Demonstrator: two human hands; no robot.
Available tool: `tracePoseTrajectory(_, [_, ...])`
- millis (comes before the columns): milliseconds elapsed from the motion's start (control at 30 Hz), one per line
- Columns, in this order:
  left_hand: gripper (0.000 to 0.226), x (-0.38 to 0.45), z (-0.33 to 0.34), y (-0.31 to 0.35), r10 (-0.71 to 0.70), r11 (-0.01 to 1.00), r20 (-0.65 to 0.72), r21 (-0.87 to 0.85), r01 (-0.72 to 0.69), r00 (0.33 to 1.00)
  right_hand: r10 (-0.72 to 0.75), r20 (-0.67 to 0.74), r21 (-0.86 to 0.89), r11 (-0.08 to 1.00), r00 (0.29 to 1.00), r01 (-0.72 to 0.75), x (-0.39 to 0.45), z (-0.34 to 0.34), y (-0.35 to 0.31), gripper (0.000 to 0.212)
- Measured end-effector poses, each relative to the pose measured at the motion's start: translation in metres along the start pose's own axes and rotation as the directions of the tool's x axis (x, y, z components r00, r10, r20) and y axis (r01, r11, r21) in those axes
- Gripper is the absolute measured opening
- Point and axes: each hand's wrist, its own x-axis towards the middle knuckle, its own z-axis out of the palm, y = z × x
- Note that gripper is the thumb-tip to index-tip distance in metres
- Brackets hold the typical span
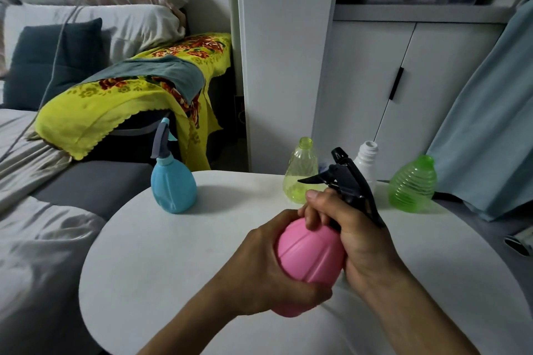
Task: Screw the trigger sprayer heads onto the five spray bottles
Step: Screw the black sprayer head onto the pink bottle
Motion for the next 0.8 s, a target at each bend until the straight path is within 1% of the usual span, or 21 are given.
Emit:
tracePoseTrajectory(100, [0.081, 0.003, 0.005, -0.004, 0.002, 1.0, -0.013, 0.002, -0.002, 1.0, 0.009, -0.05, -0.029, 1.0, 0.999, -0.01, 0.001, 0.0, 0.0, 0.033])
tracePoseTrajectory(167, [0.084, 0.006, 0.008, -0.008, 0.004, 0.999, -0.024, 0.038, -0.003, 1.0, -0.006, -0.135, -0.023, 1.0, 0.991, 0.003, 0.002, 0.002, 0.002, 0.033])
tracePoseTrajectory(200, [0.087, 0.007, 0.01, -0.011, 0.018, 0.994, -0.043, 0.11, -0.013, 0.999, -0.019, -0.201, -0.021, 1.0, 0.979, 0.015, 0.003, 0.003, 0.004, 0.033])
tracePoseTrajectory(233, [0.09, 0.008, 0.012, -0.014, 0.039, 0.974, -0.071, 0.226, -0.022, 0.997, -0.032, -0.265, -0.032, 0.999, 0.964, 0.025, 0.004, 0.004, 0.006, 0.032])
tracePoseTrajectory(300, [0.099, 0.01, 0.02, -0.021, 0.093, 0.89, -0.136, 0.456, -0.021, 0.986, -0.038, -0.358, -0.058, 0.998, 0.933, 0.018, 0.004, 0.007, 0.011, 0.031])
tracePoseTrajectory(367, [0.103, 0.011, 0.029, -0.026, 0.128, 0.836, -0.213, 0.549, 0.01, 0.969, 0.014, -0.394, -0.066, 0.997, 0.919, -0.043, 0.002, 0.009, 0.015, 0.027])
tracePoseTrajectory(400, [0.103, 0.011, 0.031, -0.029, 0.134, 0.825, -0.244, 0.564, 0.028, 0.961, 0.067, -0.382, -0.074, 0.992, 0.922, -0.103, 0.001, 0.01, 0.015, 0.028])
tracePoseTrajectory(433, [0.102, 0.012, 0.03, -0.03, 0.135, 0.825, -0.263, 0.564, 0.039, 0.955, 0.125, -0.333, -0.103, 0.98, 0.935, -0.168, -0.001, 0.011, 0.015, 0.04])
tracePoseTrajectory(467, [0.1, 0.013, 0.027, -0.031, 0.135, 0.837, -0.276, 0.546, 0.039, 0.952, 0.17, -0.247, -0.155, 0.965, 0.954, -0.212, -0.002, 0.01, 0.014, 0.054])
tracePoseTrajectory(533, [0.095, 0.017, 0.012, -0.032, 0.133, 0.884, -0.322, 0.465, 0.035, 0.937, 0.182, -0.051, -0.32, 0.928, 0.982, -0.189, -0.001, 0.007, 0.012, 0.069])
tracePoseTrajectory(567, [0.094, 0.022, 0.0, -0.032, 0.123, 0.906, -0.359, 0.421, 0.043, 0.925, 0.175, 0.004, -0.396, 0.905, 0.985, -0.159, 0.0, 0.005, 0.011, 0.072])
tracePoseTrajectory(600, [0.094, 0.028, -0.012, -0.032, 0.103, 0.925, -0.395, 0.375, 0.057, 0.913, 0.165, 0.01, -0.448, 0.882, 0.986, -0.143, 0.001, 0.001, 0.01, 0.072])
tracePoseTrajectory(667, [0.094, 0.047, -0.04, -0.037, 0.035, 0.957, -0.435, 0.274, 0.096, 0.9, 0.153, -0.032, -0.468, 0.871, 0.988, -0.15, 0.005, -0.007, 0.007, 0.06])
tracePoseTrajectory(733, [0.094, 0.063, -0.064, -0.051, -0.029, 0.964, -0.458, 0.221, 0.146, 0.888, 0.132, -0.039, -0.51, 0.85, 0.991, -0.133, 0.008, -0.013, 0.006, 0.039])
tracePoseTrajectory(800, [0.095, 0.073, -0.078, -0.074, -0.078, 0.962, -0.485, 0.194, 0.194, 0.871, 0.076, -0.008, -0.64, 0.766, 0.997, -0.064, 0.009, -0.015, 0.007, 0.022])
